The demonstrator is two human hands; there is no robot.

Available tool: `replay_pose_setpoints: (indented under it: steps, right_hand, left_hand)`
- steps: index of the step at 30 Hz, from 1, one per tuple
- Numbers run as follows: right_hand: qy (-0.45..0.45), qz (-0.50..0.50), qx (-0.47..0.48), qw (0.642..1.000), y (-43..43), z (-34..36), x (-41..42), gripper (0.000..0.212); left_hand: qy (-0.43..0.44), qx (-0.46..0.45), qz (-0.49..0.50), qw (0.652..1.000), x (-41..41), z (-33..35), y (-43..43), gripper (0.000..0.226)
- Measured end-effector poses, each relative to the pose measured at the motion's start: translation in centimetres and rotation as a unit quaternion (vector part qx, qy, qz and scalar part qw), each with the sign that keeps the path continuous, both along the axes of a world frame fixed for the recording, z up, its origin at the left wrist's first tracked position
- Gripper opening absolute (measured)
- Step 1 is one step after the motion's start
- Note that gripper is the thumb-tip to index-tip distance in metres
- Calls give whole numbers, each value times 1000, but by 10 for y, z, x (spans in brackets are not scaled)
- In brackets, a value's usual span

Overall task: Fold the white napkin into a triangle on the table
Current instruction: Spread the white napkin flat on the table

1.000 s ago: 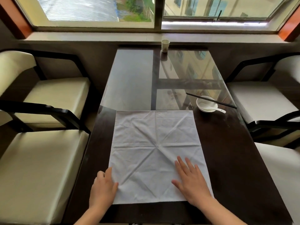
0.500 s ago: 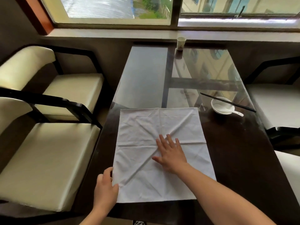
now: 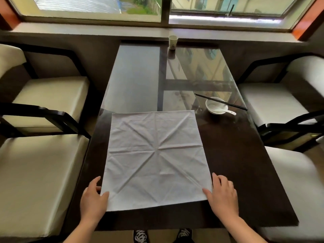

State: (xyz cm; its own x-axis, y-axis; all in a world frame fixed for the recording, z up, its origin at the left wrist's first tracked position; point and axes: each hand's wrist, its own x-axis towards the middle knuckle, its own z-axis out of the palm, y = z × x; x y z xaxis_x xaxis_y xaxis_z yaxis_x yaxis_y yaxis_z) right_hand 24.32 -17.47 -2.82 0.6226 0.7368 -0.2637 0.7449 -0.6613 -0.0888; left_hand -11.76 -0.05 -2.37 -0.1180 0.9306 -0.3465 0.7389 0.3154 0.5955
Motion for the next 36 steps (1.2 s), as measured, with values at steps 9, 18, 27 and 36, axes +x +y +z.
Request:
replay_pose_setpoints:
  steps: [9, 18, 27, 36]
  right_hand:
    - [157, -121, 31, 980, -8, 15, -5, 57]
    - [353, -292, 222, 861, -8, 15, -1, 33]
    - [428, -308, 248, 813, -18, 6, 16, 17]
    - [391, -236, 227, 860, -34, 9, 21, 46]
  left_hand:
    - [9, -19, 13, 1000, -11, 1, -9, 57]
    - [-4, -1, 17, 1000, -21, 1, -15, 27]
    - [-115, -21, 42, 992, -36, -16, -16, 18]
    - [-228, -48, 6, 972, -41, 2, -23, 57]
